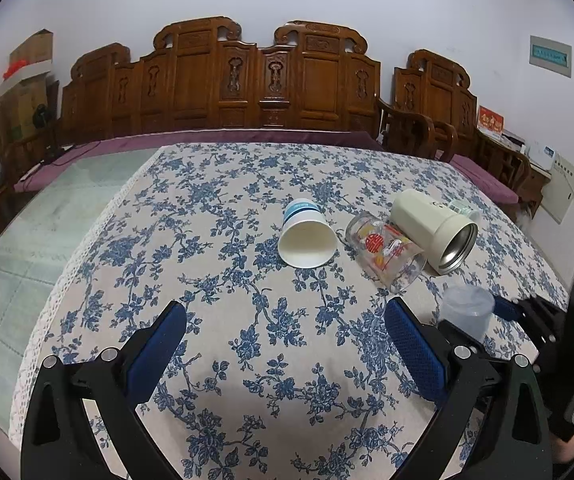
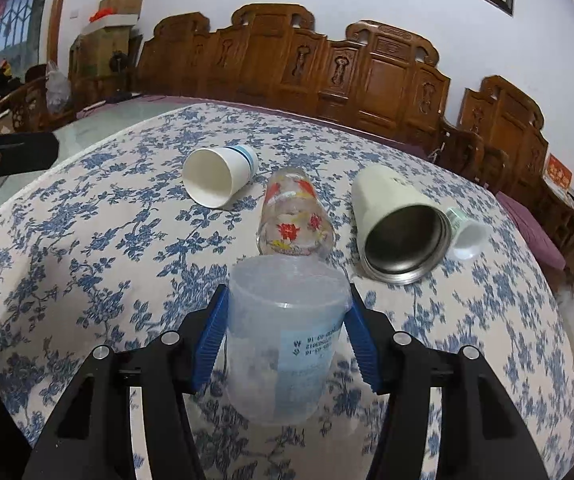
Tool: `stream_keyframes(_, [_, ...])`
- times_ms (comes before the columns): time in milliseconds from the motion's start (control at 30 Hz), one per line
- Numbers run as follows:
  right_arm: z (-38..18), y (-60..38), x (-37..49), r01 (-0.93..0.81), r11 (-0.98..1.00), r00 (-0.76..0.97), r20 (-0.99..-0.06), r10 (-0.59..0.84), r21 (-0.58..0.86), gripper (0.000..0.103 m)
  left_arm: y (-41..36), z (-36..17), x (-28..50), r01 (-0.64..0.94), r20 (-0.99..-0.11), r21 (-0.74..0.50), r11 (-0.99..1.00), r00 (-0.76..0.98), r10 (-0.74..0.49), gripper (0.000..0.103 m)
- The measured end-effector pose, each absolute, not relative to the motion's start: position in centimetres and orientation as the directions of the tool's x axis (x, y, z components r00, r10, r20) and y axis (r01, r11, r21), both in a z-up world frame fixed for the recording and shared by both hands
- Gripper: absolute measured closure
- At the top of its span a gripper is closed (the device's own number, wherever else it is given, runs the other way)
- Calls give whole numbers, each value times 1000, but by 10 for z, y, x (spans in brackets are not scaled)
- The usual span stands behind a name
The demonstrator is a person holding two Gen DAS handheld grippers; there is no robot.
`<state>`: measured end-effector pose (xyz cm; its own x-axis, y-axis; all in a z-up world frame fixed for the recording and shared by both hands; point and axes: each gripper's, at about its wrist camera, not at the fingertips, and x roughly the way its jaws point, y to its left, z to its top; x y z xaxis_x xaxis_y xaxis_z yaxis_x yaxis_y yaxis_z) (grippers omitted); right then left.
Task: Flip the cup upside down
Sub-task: 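Rotate the clear cup in the right tool so its rim faces down, then lower the clear cup rim-down onto the cloth and open the right tool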
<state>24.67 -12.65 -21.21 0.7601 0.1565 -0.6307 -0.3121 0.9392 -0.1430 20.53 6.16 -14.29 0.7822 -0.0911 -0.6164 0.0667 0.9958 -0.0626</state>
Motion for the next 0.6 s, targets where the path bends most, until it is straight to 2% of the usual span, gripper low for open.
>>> stream_keyframes(600, [-218, -148, 230, -306, 952, 691, -688, 222, -1, 44, 53, -142, 202, 79, -612, -43, 996, 785, -89, 8])
